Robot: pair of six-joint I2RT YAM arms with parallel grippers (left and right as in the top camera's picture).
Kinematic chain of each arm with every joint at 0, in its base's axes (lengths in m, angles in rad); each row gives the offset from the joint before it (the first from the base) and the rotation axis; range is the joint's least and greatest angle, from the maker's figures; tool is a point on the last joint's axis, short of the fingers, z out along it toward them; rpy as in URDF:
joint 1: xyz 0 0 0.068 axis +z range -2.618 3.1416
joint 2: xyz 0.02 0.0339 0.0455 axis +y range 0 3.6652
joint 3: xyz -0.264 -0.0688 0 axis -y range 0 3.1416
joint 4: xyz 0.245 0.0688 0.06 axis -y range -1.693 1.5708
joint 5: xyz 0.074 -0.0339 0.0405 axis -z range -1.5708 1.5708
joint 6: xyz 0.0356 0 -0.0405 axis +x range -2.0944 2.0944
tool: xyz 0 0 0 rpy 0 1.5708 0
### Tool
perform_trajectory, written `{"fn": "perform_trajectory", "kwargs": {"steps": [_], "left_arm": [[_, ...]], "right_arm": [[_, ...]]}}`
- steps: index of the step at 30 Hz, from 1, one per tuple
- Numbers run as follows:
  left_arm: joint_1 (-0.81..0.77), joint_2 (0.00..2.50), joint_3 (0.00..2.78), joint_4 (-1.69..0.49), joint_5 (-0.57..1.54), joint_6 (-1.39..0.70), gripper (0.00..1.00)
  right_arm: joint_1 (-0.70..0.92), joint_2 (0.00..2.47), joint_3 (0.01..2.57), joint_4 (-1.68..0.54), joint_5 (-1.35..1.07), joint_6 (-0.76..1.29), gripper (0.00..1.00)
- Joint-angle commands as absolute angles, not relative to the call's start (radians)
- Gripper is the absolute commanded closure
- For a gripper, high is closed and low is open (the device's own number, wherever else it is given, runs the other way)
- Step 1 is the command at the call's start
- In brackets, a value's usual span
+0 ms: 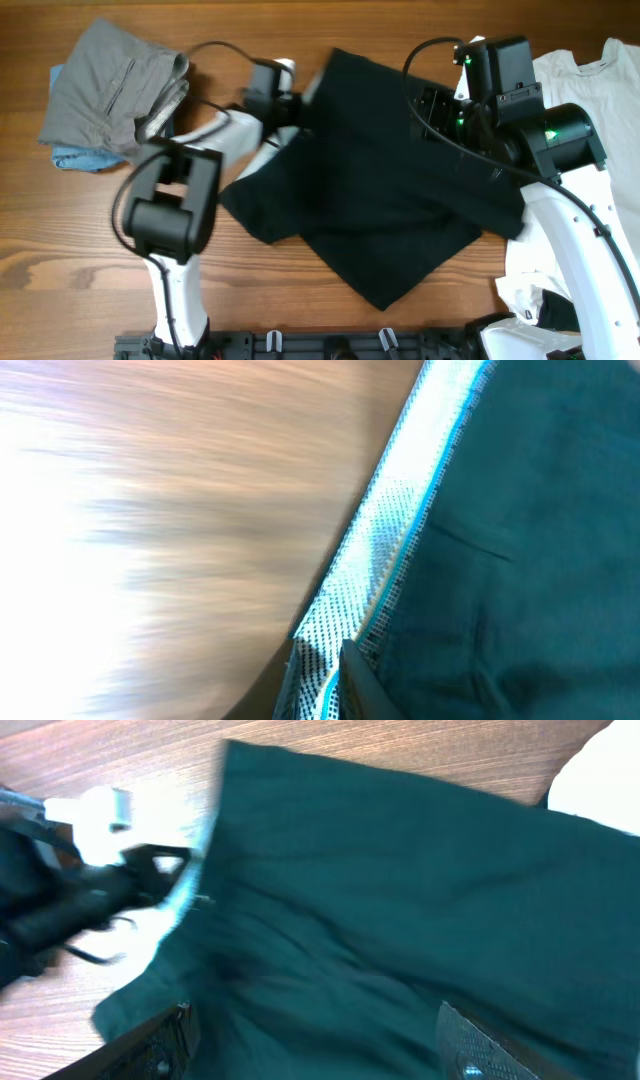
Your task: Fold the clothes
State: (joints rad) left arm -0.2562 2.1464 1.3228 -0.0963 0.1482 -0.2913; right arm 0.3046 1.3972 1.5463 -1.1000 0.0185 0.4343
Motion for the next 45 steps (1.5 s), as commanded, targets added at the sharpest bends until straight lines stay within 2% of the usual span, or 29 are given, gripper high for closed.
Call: {"fn": "perform_trajectory", "kwargs": {"steps": [1,3,8,11,13,16,17,21,24,30,37,39,45], "left_arm": [[-0.086,2.207,1.354,-0.228,-0.061,-0.300,0.87],[-0.036,2.205,1.422,-0.316,-0.047,-0.297,0.96],[0.020,2.161,1.581,-0.502,0.194,-0.168,0.96],[0.010,2.109,1.610,-0.534,0.288,-0.131,0.91],[-0.007,2.075,1.610,-0.548,0.315,-0.130,0.82],[-0.036,2.071,1.608,-0.566,0.314,-0.130,0.81],[-0.047,2.078,1.606,-0.568,0.315,-0.117,0.85],[-0.081,2.115,1.602,-0.573,0.297,-0.022,0.89],[-0.090,2.185,1.602,-0.565,0.253,-0.022,0.96],[-0.083,2.317,1.602,-0.519,0.245,-0.023,0.96],[-0.011,2.352,1.607,-0.444,-0.035,-0.239,0.96],[0.031,2.349,1.629,-0.433,0.023,-0.254,0.96],[0.101,2.297,1.743,-0.487,0.393,-0.151,0.96]], "right_arm": [[0.305,1.407,1.552,-1.102,0.057,0.448,0.18],[0.305,1.408,1.552,-1.103,0.072,0.448,0.18],[0.300,1.419,1.551,-1.111,0.117,0.513,0.18],[0.288,1.426,1.551,-1.116,0.120,0.560,0.18],[0.273,1.434,1.551,-1.136,0.120,0.604,0.18],[0.250,1.459,1.550,-1.181,0.119,0.663,0.18],[0.242,1.477,1.549,-1.201,0.115,0.662,0.19],[0.221,1.557,1.548,-1.253,0.110,0.654,0.18],[0.218,1.633,1.547,-1.251,0.055,0.577,0.18],[0.217,1.666,1.547,-1.250,0.006,0.520,0.17],[0.217,1.666,1.544,-1.213,0.014,0.519,0.11],[0.217,1.673,1.544,-1.188,0.031,0.519,0.10],[0.216,1.739,1.543,-1.113,0.005,0.480,0.09]]}}
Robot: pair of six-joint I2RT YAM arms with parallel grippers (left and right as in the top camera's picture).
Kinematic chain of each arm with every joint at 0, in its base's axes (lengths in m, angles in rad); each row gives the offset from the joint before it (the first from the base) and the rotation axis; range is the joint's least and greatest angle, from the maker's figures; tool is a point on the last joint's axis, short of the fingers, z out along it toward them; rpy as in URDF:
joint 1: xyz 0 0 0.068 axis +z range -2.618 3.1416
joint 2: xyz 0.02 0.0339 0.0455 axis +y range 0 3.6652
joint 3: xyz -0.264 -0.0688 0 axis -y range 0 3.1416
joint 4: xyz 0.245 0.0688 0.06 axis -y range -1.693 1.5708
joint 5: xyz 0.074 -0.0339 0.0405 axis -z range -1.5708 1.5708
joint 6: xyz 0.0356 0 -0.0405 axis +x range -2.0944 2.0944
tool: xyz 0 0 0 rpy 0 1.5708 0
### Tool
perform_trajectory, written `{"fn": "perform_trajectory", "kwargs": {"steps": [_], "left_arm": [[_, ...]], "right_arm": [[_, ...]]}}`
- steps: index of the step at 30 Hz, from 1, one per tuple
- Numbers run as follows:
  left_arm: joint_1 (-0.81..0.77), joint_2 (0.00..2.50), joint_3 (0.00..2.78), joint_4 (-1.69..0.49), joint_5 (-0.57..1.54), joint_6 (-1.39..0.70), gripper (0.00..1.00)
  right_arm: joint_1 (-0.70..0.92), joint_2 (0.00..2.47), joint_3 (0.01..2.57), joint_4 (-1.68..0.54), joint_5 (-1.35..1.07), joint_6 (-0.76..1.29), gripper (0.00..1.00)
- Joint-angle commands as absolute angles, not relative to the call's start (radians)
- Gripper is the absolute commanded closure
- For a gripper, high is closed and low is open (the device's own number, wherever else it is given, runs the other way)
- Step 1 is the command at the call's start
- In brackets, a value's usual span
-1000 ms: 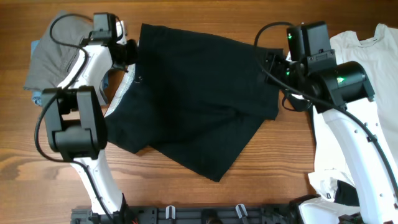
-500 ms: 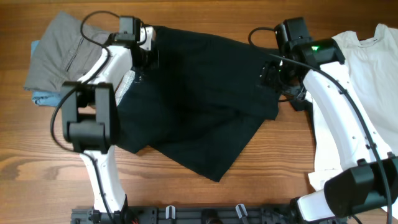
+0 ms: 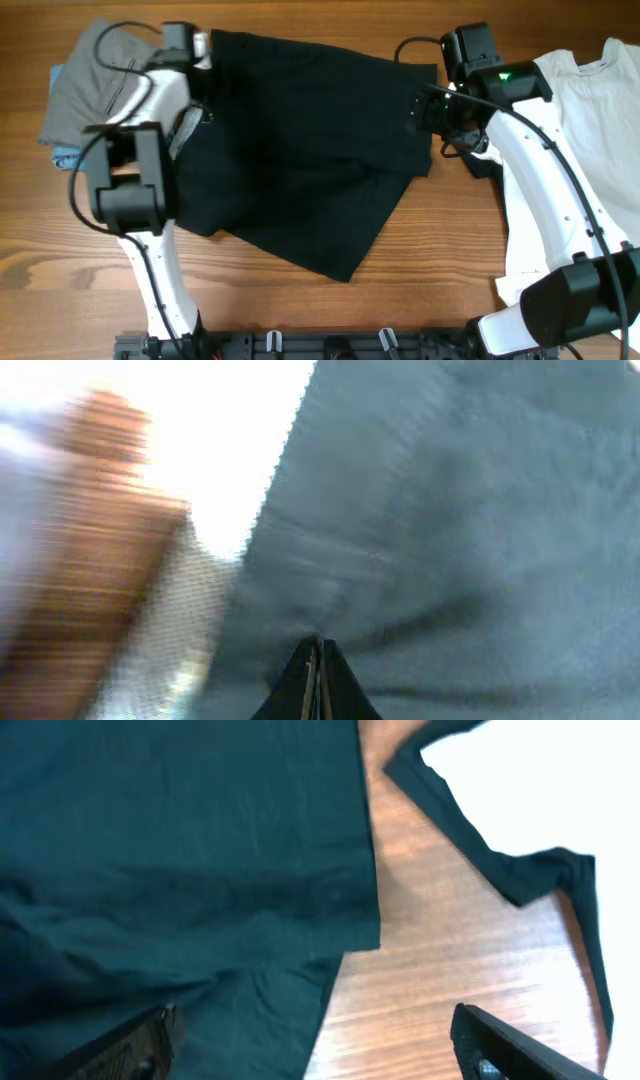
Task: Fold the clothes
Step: 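Pull the trousers' corners outward with both grippers to flatten them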
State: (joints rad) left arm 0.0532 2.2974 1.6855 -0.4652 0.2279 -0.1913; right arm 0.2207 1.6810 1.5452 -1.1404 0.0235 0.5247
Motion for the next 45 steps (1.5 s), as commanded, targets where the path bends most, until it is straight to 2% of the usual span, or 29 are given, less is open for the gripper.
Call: {"fn": "perform_trajectory", "kwargs": {"steps": [1,7,11,21,26,31,34,36,37,38,40,42,43,45], "left_arm": [[0.101,2.276,1.757,-0.490,0.422,-0.138,0.95],[0.100,2.085,1.794,-0.492,0.484,-0.136,0.89],[0.096,1.923,1.794,-0.554,0.487,-0.135,0.83],[0.094,1.535,1.794,-0.991,0.448,-0.034,0.70],[0.094,1.433,1.794,-1.154,0.281,-0.030,0.61],[0.094,1.408,1.794,-1.288,0.186,-0.030,0.60],[0.094,1.410,1.794,-1.333,0.153,-0.030,0.59],[0.094,1.410,1.794,-1.350,0.126,-0.030,0.57],[0.094,1.411,1.794,-1.355,0.109,-0.030,0.56],[0.094,1.411,1.794,-1.359,0.090,-0.030,0.55],[0.094,1.413,1.794,-1.364,0.075,-0.030,0.54],[0.094,1.419,1.794,-1.370,0.073,-0.030,0.52],[0.094,1.428,1.794,-1.373,0.073,-0.030,0.51],[0.094,1.440,1.794,-1.374,0.073,-0.030,0.51]], "right_arm": [[0.216,1.757,1.543,-1.106,-0.006,0.471,0.09],[0.197,1.882,1.543,-1.102,0.003,0.473,0.11],[0.158,1.952,1.543,-1.081,-0.037,0.457,0.18],[0.152,1.966,1.502,-1.243,-0.178,0.250,0.20],[0.160,1.966,1.341,-1.093,-0.299,0.239,0.21],[0.180,1.966,1.180,-0.875,-0.345,0.213,0.21],[0.183,1.966,1.159,-0.825,-0.346,0.221,0.23],[0.183,1.965,1.159,-0.796,-0.345,0.220,0.33],[0.183,1.962,1.159,-0.786,-0.344,0.220,0.45],[0.182,1.957,1.159,-0.787,-0.334,0.220,0.62],[0.182,1.940,1.161,-0.810,-0.274,0.227,0.77],[0.181,1.909,1.170,-0.854,-0.129,0.286,0.87],[0.169,1.872,1.199,-0.924,0.046,0.382,0.96],[0.146,1.829,1.235,-0.988,0.187,0.462,0.96]]}}
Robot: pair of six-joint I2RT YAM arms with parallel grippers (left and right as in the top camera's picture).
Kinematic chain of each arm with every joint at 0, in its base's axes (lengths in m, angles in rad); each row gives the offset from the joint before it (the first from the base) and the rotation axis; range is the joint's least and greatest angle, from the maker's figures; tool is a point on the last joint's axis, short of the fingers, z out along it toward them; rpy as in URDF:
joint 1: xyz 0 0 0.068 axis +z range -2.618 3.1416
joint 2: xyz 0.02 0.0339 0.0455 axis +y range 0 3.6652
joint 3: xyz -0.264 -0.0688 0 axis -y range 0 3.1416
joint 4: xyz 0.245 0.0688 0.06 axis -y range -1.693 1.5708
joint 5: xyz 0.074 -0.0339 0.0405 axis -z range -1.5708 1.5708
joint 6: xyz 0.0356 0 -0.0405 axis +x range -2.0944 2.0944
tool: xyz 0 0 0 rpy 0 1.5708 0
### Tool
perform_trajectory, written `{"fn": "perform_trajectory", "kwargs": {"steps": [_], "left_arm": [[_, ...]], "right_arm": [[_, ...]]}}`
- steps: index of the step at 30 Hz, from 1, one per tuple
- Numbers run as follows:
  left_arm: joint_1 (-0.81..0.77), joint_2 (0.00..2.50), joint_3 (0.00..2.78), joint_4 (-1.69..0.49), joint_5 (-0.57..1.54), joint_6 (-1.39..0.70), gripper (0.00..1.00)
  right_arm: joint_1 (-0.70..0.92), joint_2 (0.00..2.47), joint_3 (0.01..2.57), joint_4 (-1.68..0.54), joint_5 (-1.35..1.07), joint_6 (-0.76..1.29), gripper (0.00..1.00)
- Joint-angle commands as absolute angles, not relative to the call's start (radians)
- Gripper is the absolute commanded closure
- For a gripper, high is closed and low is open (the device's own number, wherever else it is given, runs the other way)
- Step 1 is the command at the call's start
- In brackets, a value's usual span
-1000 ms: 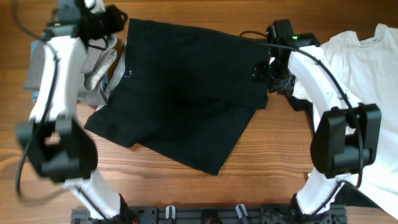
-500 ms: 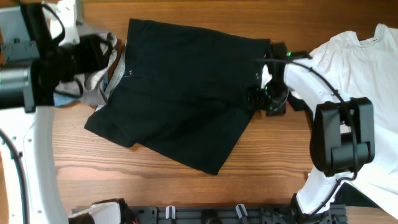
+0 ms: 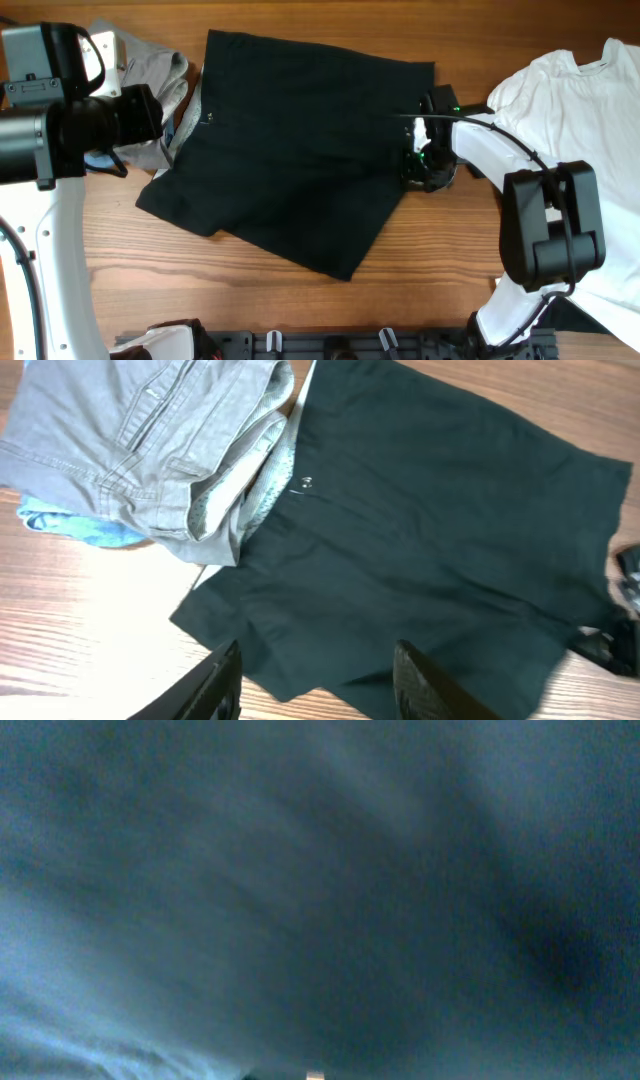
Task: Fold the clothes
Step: 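Pull the trousers' corners outward with both grippers to flatten them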
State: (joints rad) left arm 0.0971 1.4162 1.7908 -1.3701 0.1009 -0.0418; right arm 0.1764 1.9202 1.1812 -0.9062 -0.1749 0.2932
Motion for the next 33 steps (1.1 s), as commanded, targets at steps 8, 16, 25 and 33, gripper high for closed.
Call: {"fn": "perform_trajectory", "kwargs": {"steps": [8,16,25,33], "left_arm": [[0.094,1.522,1.794,-1.385,0.082,-0.034,0.50],[0.094,1.584,1.764,-1.441,0.112,-0.035,0.69],[0.124,1.520,1.764,-1.524,0.062,-0.181,0.64],[0.144,1.519,1.575,-1.489,0.054,-0.275,0.56]], "right_arm": [[0.055,1.687,1.299,-0.965,0.147,0.321,0.37],[0.052,1.564,1.304,-1.003,-0.036,0.303,0.34],[0.052,1.399,1.303,-1.133,-0.196,0.334,0.34],[0.052,1.401,1.091,-1.272,-0.186,0.395,0.39]]}}
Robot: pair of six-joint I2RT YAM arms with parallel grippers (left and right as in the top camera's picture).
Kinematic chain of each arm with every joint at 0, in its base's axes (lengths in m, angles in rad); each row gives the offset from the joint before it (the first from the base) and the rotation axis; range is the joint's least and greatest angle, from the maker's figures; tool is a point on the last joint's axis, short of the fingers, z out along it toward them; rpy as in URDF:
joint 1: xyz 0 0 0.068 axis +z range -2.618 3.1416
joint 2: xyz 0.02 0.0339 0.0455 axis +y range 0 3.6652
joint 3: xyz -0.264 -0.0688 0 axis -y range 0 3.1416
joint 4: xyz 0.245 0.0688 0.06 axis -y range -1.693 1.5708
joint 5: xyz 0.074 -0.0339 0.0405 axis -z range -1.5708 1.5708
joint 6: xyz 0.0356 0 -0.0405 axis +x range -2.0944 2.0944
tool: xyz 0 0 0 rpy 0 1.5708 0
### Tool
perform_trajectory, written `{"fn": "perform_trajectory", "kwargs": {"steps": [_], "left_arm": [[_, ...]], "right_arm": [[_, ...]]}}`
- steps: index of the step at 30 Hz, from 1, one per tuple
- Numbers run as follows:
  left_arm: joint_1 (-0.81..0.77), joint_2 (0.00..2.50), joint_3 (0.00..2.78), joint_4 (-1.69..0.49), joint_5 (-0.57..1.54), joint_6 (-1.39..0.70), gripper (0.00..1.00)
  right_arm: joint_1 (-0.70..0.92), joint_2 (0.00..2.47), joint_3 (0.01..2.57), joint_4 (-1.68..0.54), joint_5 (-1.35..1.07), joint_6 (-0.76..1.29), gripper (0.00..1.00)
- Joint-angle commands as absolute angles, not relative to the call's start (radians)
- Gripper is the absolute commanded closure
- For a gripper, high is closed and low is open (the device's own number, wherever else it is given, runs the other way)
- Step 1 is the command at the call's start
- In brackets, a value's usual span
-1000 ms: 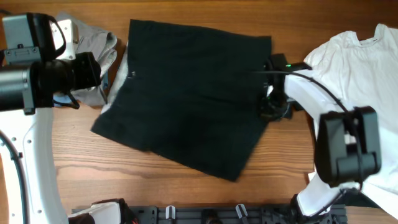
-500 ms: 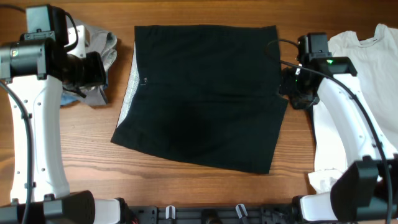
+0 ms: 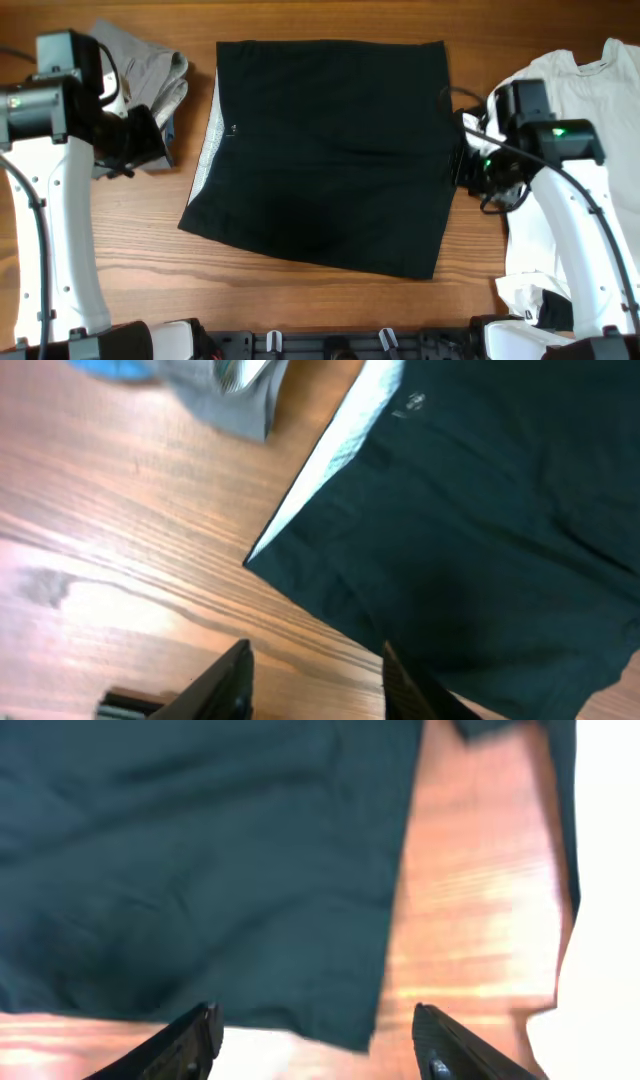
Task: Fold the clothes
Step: 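Pull the trousers' corners outward with both grippers to flatten them, then grasp the bottom edge of the trousers with both grippers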
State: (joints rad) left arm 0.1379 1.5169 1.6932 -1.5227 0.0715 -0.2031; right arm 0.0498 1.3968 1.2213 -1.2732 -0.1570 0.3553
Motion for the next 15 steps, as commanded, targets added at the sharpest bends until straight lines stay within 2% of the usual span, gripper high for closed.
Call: {"fn": "perform_trajectory", "kwargs": {"steps": [1,3,6,11,13,15], "left_arm": [[0.144,1.519,1.538,-1.470,0.054,-0.278,0.54],[0.144,1.519,1.470,-1.439,0.054,-0.279,0.53],[0.154,1.519,1.387,-1.405,0.055,-0.306,0.51],[0.211,1.519,1.275,-1.332,0.062,-0.345,0.45],[0.236,1.519,1.243,-1.310,0.075,-0.356,0.39],[0.265,1.519,1.201,-1.292,0.100,-0.356,0.41]], "right_arm": [[0.052,1.401,1.044,-1.257,-0.199,0.394,0.41],[0.052,1.401,0.958,-1.221,-0.233,0.393,0.49],[0.052,1.401,0.810,-1.136,-0.320,0.403,0.55],[0.052,1.401,0.628,-0.973,-0.339,0.534,0.54],[0.052,1.401,0.588,-0.929,-0.353,0.562,0.55],[0.052,1.401,0.565,-0.913,-0.382,0.584,0.57]]}}
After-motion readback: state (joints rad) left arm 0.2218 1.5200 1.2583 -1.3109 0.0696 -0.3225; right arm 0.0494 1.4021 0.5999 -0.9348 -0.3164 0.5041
